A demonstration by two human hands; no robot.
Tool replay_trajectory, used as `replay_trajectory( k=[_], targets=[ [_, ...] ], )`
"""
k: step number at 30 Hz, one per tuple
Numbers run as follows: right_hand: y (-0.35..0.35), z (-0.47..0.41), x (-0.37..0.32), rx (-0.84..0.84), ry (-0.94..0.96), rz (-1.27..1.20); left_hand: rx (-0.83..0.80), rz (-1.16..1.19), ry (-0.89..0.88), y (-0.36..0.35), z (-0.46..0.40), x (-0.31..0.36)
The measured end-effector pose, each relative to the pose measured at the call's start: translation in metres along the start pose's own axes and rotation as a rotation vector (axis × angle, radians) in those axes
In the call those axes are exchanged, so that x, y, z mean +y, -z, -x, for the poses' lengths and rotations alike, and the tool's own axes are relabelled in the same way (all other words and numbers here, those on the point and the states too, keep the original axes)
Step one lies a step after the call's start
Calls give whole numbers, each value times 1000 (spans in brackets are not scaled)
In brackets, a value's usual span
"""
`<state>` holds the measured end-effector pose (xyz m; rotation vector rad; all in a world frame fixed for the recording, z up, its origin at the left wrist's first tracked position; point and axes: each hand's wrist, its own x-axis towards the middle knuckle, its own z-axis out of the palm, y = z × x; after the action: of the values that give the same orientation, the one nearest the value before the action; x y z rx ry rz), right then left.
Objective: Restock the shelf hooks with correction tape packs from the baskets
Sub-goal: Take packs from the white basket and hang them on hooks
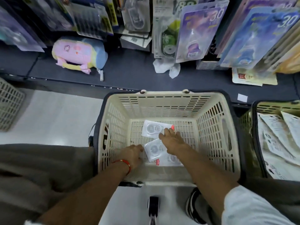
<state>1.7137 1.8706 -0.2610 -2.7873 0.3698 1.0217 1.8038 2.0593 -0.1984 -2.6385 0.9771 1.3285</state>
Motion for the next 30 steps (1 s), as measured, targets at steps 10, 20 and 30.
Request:
replay_trajectory(
  k=[10,20,30],
  targets=[
    [2,15,25,-11,112,-428,58,240,-93,-20,-11,17],
    [36,18,41,182,-106,-823,116,427,89,-10,-17,16],
    [-19,39,50,-251,-156,-402,96,876,263,-8,-12,2]
  ],
)
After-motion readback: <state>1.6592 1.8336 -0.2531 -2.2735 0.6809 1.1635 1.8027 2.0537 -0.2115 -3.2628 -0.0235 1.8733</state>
